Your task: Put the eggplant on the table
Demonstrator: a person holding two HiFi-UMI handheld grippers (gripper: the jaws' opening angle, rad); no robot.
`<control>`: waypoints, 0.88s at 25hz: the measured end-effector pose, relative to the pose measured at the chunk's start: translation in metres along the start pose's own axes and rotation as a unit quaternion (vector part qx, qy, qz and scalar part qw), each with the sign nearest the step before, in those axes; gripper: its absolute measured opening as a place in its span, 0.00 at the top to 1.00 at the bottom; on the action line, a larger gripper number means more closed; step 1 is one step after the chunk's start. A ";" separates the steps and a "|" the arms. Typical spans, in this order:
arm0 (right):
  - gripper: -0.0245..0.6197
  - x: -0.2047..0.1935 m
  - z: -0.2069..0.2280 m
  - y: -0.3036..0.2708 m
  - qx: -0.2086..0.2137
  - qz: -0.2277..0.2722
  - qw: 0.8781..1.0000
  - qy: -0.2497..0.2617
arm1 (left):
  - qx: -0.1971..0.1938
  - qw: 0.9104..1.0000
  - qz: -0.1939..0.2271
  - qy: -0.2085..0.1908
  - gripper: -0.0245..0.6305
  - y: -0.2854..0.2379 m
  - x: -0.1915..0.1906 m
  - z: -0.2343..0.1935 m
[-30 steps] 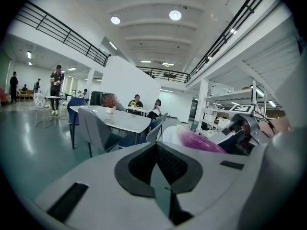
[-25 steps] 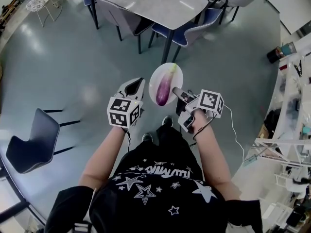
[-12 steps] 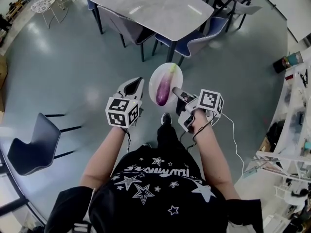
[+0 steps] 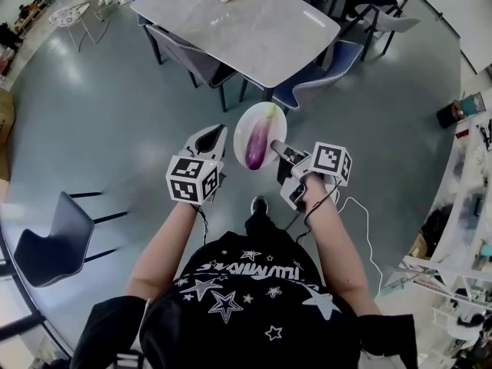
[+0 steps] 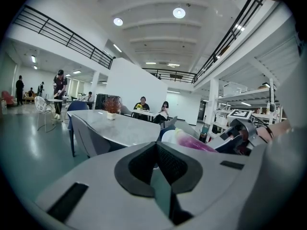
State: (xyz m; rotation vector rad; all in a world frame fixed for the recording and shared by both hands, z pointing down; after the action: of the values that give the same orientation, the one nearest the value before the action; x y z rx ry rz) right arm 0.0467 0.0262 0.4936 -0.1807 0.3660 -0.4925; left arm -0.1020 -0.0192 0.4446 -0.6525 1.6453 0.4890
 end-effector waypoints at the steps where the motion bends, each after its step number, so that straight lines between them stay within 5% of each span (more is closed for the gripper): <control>1: 0.93 0.006 0.000 -0.003 0.001 -0.003 1.000 0.001 | 0.002 1.000 -0.001 0.000 0.95 -0.007 0.001 -0.001; 22: 0.93 0.116 0.019 -0.054 0.007 -0.053 0.999 -0.003 | 0.043 0.999 -0.007 0.012 0.95 -0.127 0.015 0.004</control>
State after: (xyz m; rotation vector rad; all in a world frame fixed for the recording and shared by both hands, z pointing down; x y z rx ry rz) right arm 0.1262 -0.0757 0.4905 -0.1888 0.3491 -0.5997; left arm -0.0175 -0.1140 0.4349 -0.6078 1.6737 0.3995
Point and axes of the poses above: the fingertips, and each gripper's own axes: y backward along the fingers, z to its right, x out of its top, the point moved 2 cm from there along y, backward along the fingers, and after that the axes turned 15 degrees about z, right-handed, at the moved point
